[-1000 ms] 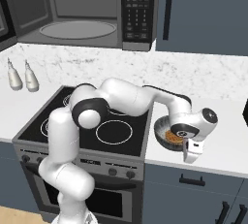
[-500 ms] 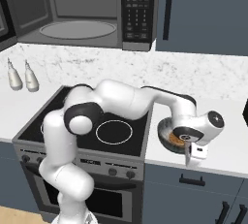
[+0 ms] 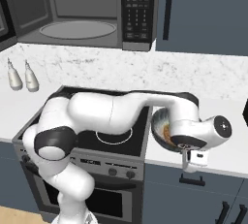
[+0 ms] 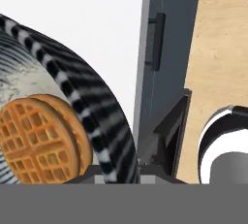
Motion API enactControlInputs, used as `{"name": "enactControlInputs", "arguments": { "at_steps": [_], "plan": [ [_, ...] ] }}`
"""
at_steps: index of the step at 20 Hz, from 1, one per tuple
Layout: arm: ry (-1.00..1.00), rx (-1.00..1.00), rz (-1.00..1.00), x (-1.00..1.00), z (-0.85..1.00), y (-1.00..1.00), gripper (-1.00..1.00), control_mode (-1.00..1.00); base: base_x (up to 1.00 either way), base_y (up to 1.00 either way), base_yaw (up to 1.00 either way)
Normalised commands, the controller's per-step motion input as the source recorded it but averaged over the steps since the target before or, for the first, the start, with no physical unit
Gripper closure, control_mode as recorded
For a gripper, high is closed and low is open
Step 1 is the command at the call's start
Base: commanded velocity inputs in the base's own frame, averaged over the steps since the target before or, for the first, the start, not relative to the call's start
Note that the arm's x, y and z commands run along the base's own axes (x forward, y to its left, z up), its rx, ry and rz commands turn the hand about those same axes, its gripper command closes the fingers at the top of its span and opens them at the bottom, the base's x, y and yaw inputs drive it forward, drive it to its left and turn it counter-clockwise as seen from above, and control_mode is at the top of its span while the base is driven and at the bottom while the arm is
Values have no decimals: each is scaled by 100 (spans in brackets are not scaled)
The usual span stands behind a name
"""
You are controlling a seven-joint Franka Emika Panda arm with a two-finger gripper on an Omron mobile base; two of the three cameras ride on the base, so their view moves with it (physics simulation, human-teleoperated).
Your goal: Open the microwave, place the bowl with waffle inside the microwave, then close the microwave door and turn it on.
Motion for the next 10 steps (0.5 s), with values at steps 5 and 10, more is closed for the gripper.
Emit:
{"name": "enactControlInputs", "arguments": {
  "at_steps": [5,10],
  "plan": [
    [-1,-3,4,-23,82,76,100,-100,0,0,0],
    [0,-7,9,-8,83,91,100,-100,0,0,0]
  ]
}}
